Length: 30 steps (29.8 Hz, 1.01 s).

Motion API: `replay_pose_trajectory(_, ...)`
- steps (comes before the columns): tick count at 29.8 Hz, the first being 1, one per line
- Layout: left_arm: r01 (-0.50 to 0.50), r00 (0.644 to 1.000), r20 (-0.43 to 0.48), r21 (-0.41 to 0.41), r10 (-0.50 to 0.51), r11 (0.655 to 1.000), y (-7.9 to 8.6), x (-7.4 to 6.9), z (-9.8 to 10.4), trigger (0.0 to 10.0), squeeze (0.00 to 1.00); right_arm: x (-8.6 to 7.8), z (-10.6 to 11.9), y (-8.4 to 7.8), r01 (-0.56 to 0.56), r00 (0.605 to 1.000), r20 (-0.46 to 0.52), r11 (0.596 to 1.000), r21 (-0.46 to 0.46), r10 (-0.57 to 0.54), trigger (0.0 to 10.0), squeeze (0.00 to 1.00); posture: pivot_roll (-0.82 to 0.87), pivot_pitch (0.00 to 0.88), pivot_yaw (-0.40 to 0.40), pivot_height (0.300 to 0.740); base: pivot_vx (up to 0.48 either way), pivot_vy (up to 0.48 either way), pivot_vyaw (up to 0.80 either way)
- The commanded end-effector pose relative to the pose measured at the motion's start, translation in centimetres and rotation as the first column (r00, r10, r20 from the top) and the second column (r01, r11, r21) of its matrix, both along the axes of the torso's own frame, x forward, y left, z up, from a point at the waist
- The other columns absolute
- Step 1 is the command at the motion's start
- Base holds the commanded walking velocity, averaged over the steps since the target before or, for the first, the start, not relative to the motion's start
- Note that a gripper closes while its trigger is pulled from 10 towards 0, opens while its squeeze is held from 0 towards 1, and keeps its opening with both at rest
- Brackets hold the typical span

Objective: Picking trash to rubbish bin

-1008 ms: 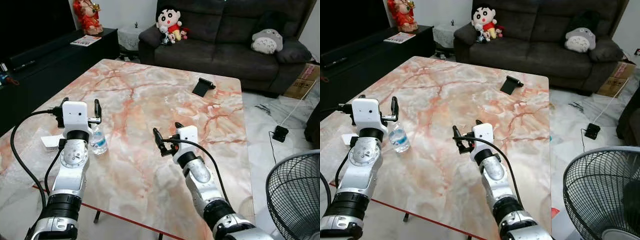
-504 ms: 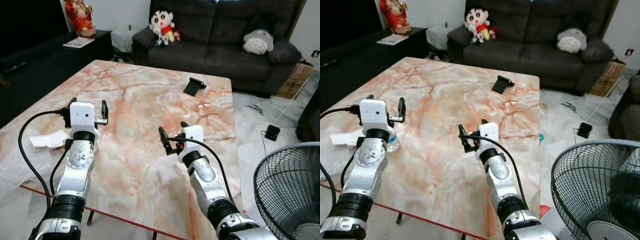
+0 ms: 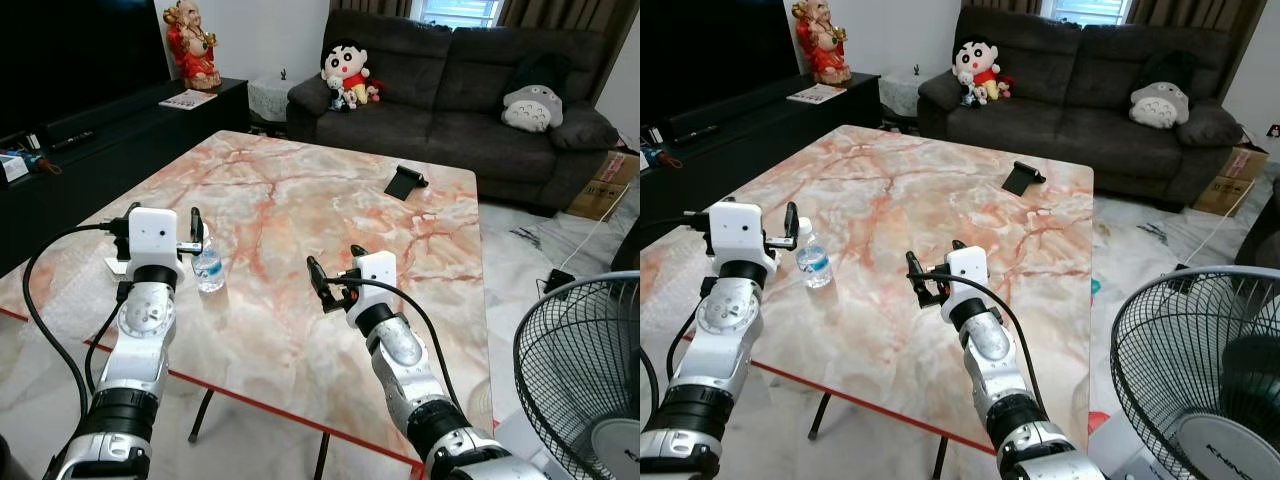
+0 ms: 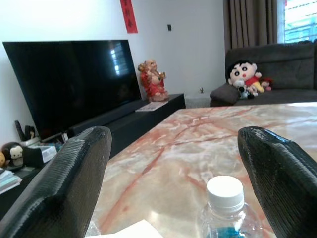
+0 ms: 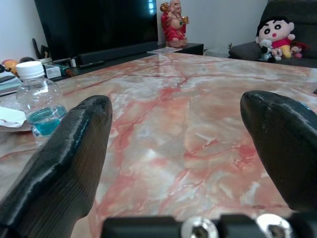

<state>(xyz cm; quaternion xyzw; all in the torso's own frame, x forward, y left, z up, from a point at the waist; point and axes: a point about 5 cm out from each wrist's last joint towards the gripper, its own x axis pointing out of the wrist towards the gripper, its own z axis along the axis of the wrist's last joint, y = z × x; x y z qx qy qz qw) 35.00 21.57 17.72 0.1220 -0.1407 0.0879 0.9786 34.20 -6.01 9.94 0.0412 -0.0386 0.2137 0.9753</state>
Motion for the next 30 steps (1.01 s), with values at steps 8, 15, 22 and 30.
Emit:
replay_pose_trajectory(8, -0.002, 0.995, -0.095, -0.014, 0.0, 1.0, 1.4, 2.0, 0.2, 10.0, 0.0, 0.3, 0.5, -0.1, 0.001, 1.0, 0.014, 1.0, -0.004, -0.001, 10.0, 0.0, 0.02, 0.0, -0.041, 0.74, 0.0, 0.0, 0.0)
replay_pose_trajectory(15, 0.034, 0.991, -0.126, -0.034, -0.038, 0.999, 1.0, 3.1, 0.7, 10.0, 0.0, 0.2, 0.4, -0.1, 0.006, 1.0, 0.014, 1.0, -0.003, -0.006, 10.0, 0.0, 0.01, 0.0, -0.038, 0.74, 0.0, 0.0, 0.0)
replay_pose_trajectory(22, 0.076, 0.988, -0.13, -0.042, -0.081, 0.996, 0.3, 4.0, 1.2, 10.0, 0.0, 0.1, 0.3, -0.3, 0.011, 1.0, 0.013, 1.0, -0.004, -0.011, 10.0, 0.0, 0.01, 0.0, -0.036, 0.74, 0.0, 0.0, 0.0)
replay_pose_trajectory(30, 0.097, 0.985, -0.141, -0.052, -0.104, 0.994, -0.1, 4.3, 1.2, 10.0, 0.0, -0.2, -0.1, -0.5, 0.015, 1.0, 0.011, 1.0, -0.004, -0.015, 10.0, 0.0, 0.0, 0.0, -0.034, 0.74, 0.0, 0.0, 0.0)
